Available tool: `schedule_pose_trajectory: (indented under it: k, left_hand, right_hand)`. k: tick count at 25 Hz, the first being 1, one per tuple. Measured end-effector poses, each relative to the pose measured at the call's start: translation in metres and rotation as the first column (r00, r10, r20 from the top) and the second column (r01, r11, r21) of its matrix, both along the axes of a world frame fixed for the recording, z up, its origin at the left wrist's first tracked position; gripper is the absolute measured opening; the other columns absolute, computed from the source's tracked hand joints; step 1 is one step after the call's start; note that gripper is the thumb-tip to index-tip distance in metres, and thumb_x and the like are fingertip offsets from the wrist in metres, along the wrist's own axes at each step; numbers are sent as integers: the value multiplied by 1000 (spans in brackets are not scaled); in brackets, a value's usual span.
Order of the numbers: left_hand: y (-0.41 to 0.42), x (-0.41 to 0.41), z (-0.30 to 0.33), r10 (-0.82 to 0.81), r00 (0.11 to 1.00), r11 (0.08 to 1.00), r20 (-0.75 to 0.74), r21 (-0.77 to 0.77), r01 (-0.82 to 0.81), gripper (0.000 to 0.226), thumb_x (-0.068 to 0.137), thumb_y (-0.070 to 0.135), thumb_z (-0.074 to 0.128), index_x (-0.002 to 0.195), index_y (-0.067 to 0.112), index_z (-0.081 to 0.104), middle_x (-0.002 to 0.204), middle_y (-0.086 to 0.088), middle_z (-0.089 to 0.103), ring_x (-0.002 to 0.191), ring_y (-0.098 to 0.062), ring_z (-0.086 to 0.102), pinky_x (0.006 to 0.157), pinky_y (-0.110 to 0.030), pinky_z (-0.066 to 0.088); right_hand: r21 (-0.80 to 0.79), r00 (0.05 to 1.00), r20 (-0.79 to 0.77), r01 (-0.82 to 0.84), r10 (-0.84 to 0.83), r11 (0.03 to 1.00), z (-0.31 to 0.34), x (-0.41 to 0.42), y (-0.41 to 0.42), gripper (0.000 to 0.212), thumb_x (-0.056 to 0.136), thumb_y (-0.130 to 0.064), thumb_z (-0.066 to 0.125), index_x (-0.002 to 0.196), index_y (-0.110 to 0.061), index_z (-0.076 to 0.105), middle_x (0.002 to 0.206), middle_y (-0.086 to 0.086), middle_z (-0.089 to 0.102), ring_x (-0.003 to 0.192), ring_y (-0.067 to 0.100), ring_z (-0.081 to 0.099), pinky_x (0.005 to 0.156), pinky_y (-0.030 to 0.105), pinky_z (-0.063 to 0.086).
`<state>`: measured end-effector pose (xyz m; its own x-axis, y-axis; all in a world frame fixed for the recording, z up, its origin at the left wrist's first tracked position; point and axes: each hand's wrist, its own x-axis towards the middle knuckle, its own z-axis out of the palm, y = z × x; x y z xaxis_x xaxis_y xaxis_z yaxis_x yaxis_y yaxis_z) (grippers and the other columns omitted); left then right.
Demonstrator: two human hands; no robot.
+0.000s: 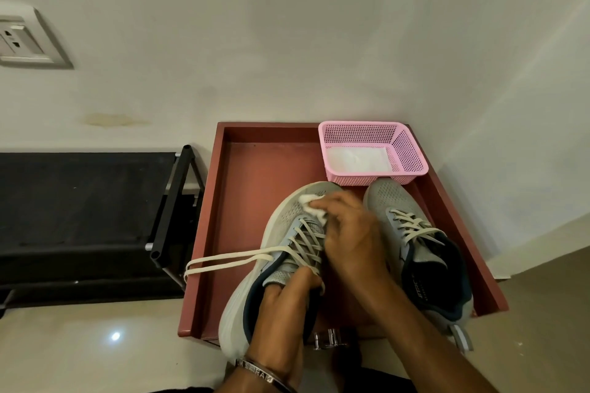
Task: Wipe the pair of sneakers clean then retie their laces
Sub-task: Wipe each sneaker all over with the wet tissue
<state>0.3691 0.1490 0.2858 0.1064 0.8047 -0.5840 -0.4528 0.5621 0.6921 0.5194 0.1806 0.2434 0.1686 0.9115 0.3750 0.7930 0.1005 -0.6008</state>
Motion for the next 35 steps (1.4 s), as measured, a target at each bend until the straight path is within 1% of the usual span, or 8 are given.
schedule_pose_trajectory:
  k: [3,8,12,16,21,27,31,35]
  left_hand:
    - [-41,26,-23,-147,988,988,-40,36,149,58,43,34,70,100,22,74,105,-9,74,109,-35,65,99,-59,48]
    - [-39,30,-42,-158,982,987,-102,1,159,45,39,33,70,84,34,76,105,-2,74,106,-30,65,99,-58,48]
    - [-42,35,-40,-207,959,978,-196,-42,202,36,48,35,69,83,30,75,98,-15,73,101,-39,65,94,-64,48]
    - [-48,35,-29,-244,922,968,-301,-22,249,39,67,33,76,105,25,70,106,12,66,99,-8,60,95,-37,52]
    - [-47,40,-30,-186,936,982,-297,-29,186,36,51,35,73,86,27,76,94,-4,74,99,-30,67,95,-55,51]
    - [-43,36,-29,-102,955,995,-280,-11,103,37,42,38,73,79,41,75,92,6,75,99,-23,66,94,-53,52]
    - [-41,40,-30,-175,953,983,-247,14,184,34,47,31,69,76,47,74,90,-1,76,96,-26,67,92,-53,53]
    - [-44,38,-29,-204,938,973,-281,44,225,19,60,26,66,74,33,76,76,-6,72,81,-25,63,78,-44,54]
  right_hand:
    - [22,986,-2,-165,165,986,2,-6,0,34,88,-6,50,110,-14,73,105,-5,64,95,9,57,82,26,53]
    - [-29,980,39,197,-196,980,3,19,9,33,88,0,60,117,-12,70,112,1,61,102,14,54,83,35,55]
    - [-8,959,215,-188,185,982,0,-5,6,34,75,6,72,103,-11,75,103,2,66,94,16,58,82,25,47]
    - [-22,980,77,183,-181,983,11,28,9,33,85,5,61,111,-11,72,108,2,63,99,18,57,76,15,43]
    - [18,981,177,-87,83,996,6,1,5,36,80,10,62,110,-7,72,108,5,64,100,19,57,85,26,50]
    - [60,966,-60,257,-253,965,8,30,11,33,91,5,56,119,-8,68,116,6,65,105,22,61,86,29,53]
    - [98,986,69,142,-149,985,7,21,8,32,87,3,55,111,-8,72,109,5,66,101,21,59,85,28,52]
    - [38,947,207,-259,247,965,4,2,7,30,82,-1,56,101,-11,76,102,2,69,99,15,57,95,13,37]
